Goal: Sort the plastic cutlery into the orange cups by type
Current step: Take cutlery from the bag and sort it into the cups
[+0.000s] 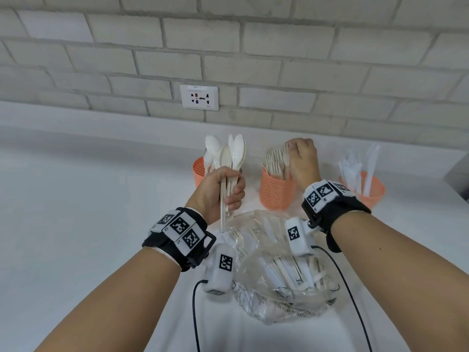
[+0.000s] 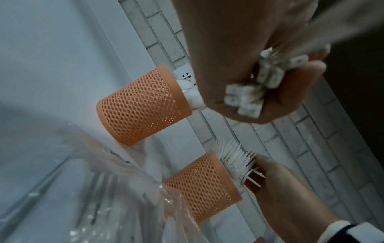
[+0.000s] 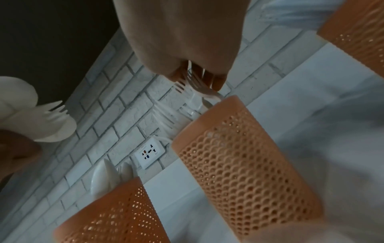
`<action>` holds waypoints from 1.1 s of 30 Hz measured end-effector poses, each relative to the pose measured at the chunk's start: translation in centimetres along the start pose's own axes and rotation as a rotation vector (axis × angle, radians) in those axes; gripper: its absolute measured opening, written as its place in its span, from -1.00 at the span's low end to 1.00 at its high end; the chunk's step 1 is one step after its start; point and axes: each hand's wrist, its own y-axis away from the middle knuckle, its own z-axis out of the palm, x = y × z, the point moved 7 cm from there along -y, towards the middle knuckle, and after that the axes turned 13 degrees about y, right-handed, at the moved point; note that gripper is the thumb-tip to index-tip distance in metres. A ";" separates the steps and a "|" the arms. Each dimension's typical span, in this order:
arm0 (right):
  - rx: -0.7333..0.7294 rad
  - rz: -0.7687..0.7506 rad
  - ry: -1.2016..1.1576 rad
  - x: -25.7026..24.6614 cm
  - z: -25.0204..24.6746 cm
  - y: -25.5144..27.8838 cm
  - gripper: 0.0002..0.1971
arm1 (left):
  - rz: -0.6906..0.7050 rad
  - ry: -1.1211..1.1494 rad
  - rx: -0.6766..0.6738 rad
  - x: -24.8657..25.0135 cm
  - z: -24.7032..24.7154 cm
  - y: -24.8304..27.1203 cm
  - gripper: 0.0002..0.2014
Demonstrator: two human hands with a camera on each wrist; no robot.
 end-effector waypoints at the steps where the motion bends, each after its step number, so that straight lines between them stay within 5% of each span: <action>1: -0.022 -0.031 0.109 0.0 0.0 0.1 -0.72 | 0.000 -0.017 0.007 0.0 0.0 -0.1 -0.83; 4: -0.061 -0.110 0.290 -0.5 -0.1 0.4 -0.73 | 0.049 -0.134 0.031 0.0 -0.2 -0.5 -0.67; 8: 0.061 -0.297 0.108 -5.1 -2.9 1.8 -0.74 | 0.028 -0.042 -0.044 -0.4 0.4 -0.4 -0.77; 10: -0.105 -0.303 -0.068 -7.4 -2.7 2.8 -0.76 | 0.015 -0.015 -0.088 -0.4 0.9 -0.3 -0.87; 13: -0.543 -0.212 -0.213 -9.4 0.1 5.0 -0.58 | -0.001 -0.061 -0.148 -0.8 1.7 0.1 -0.97; 15: -0.637 -0.160 -0.297 -9.6 1.0 5.9 -0.56 | -0.021 -0.077 -0.167 -1.1 1.8 0.4 -0.87; 18: -0.503 -0.129 -0.297 -9.1 0.7 5.4 -0.80 | -0.023 -0.106 -0.139 -1.2 1.6 0.7 -0.73; 23: -0.373 -0.152 -0.183 -8.7 -0.8 5.0 -0.82 | -0.012 -0.144 -0.084 -1.3 1.3 0.5 -0.73; 29: 0.123 -0.206 -0.127 -7.3 -7.0 1.3 -0.76 | 0.163 -0.395 0.126 0.0 -0.2 0.2 -0.86; 33: 0.264 -0.215 -0.047 -5.7 -7.9 1.0 -0.78 | 0.186 -0.483 0.079 -0.1 0.8 0.1 -0.87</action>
